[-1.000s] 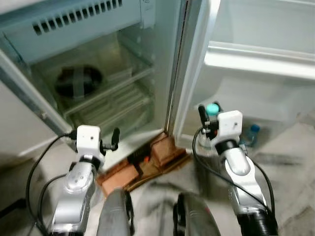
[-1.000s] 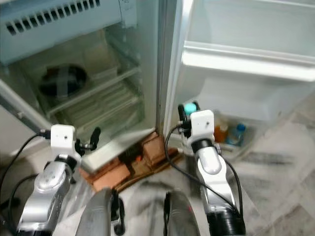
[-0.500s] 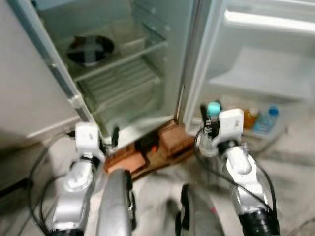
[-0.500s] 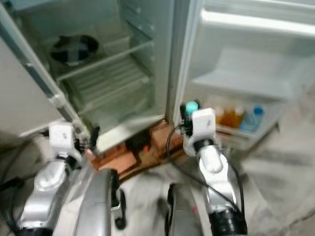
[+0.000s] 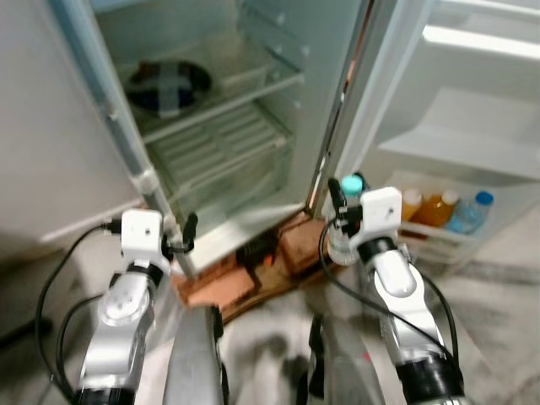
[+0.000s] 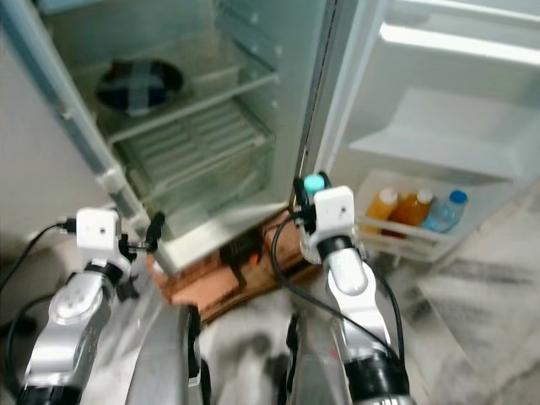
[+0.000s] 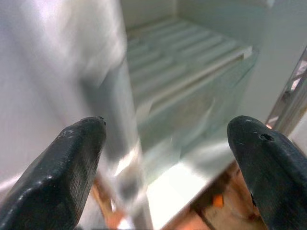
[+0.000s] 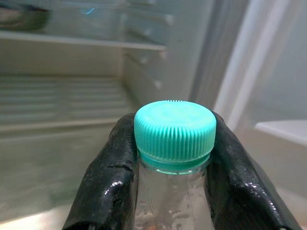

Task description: Restocking fridge

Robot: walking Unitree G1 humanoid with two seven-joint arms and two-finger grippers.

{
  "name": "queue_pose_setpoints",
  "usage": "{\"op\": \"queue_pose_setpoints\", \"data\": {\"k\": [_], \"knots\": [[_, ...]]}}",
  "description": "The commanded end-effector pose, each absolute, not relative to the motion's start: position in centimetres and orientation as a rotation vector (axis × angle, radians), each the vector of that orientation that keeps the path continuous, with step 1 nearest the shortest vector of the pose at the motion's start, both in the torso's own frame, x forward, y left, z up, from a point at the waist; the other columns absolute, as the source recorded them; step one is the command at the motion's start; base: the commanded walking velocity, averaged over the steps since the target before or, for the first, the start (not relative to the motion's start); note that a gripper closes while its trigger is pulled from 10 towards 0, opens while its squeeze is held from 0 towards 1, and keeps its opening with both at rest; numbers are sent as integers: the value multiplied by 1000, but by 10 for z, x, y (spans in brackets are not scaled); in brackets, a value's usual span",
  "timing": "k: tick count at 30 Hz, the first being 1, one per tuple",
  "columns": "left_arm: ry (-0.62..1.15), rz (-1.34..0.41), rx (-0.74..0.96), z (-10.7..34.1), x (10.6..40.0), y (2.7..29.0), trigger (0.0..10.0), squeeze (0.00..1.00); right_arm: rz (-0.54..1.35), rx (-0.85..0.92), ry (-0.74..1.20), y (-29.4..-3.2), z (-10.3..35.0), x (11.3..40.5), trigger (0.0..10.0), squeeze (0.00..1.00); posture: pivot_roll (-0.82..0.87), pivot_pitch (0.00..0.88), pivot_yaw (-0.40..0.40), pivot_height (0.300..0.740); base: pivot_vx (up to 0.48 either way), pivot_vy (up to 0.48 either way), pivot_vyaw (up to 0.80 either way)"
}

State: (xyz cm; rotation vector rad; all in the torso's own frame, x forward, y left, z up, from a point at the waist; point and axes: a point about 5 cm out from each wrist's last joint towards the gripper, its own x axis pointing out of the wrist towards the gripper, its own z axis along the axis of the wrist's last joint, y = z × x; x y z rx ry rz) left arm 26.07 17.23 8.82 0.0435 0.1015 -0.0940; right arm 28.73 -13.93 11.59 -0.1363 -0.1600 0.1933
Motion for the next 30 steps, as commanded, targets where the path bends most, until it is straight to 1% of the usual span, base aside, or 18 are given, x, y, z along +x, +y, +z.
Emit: {"op": "queue_pose_setpoints", "data": {"k": [1, 8, 24, 30], "knots": [[106, -117, 31, 87, 262, 163, 10000, 0, 152, -155, -168, -151, 117, 286, 10000, 0, -3, 177, -3, 624, 349, 0, 0], [113, -122, 37, 86, 263, 162, 10000, 0, 148, -159, -170, -151, 117, 286, 10000, 0, -5, 181, 0, 624, 299, 0, 0], [111, -111, 33, 86, 263, 162, 10000, 0, 145, -162, -170, -149, 116, 287, 10000, 0, -1, 185, -1, 624, 0, 0, 0], [109, -112, 32, 87, 263, 161, 10000, 0, 144, -163, -170, -150, 116, 288, 10000, 0, -2, 183, 1, 624, 0, -419, 0]]}}
